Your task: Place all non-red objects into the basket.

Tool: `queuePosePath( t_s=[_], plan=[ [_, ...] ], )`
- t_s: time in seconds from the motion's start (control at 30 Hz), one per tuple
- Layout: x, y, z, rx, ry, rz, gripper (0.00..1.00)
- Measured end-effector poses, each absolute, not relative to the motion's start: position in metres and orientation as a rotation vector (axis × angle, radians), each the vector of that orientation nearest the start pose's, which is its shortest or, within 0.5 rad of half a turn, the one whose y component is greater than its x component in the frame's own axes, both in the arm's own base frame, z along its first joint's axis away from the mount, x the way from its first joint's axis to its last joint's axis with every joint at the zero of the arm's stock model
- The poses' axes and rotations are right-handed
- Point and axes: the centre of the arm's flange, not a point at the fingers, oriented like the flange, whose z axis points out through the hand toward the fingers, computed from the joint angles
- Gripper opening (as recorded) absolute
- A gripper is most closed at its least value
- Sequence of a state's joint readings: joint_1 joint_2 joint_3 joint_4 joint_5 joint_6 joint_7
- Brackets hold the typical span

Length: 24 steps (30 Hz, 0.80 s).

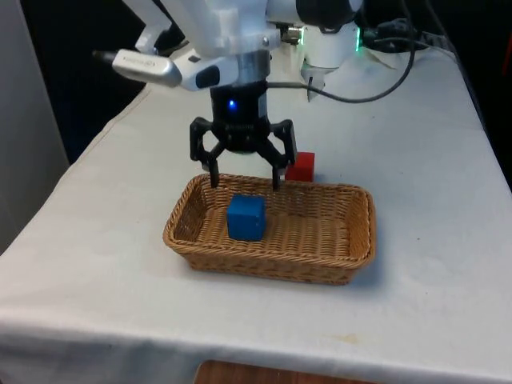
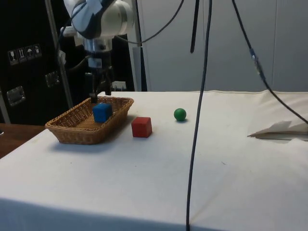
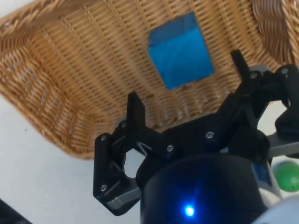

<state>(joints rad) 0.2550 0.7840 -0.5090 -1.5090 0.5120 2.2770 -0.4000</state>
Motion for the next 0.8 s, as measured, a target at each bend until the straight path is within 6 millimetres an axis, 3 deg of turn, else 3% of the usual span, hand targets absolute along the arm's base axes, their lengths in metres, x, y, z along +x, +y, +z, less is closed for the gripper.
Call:
queuePosePath(
  t_s=[0.43,0.8],
  plan=[
    [0.682,-0.116,0.289,-3.101,0.053,-0.166,1.00],
    [0.655,-0.124,0.310,-3.093,0.039,-0.153,1.00]
  ],
)
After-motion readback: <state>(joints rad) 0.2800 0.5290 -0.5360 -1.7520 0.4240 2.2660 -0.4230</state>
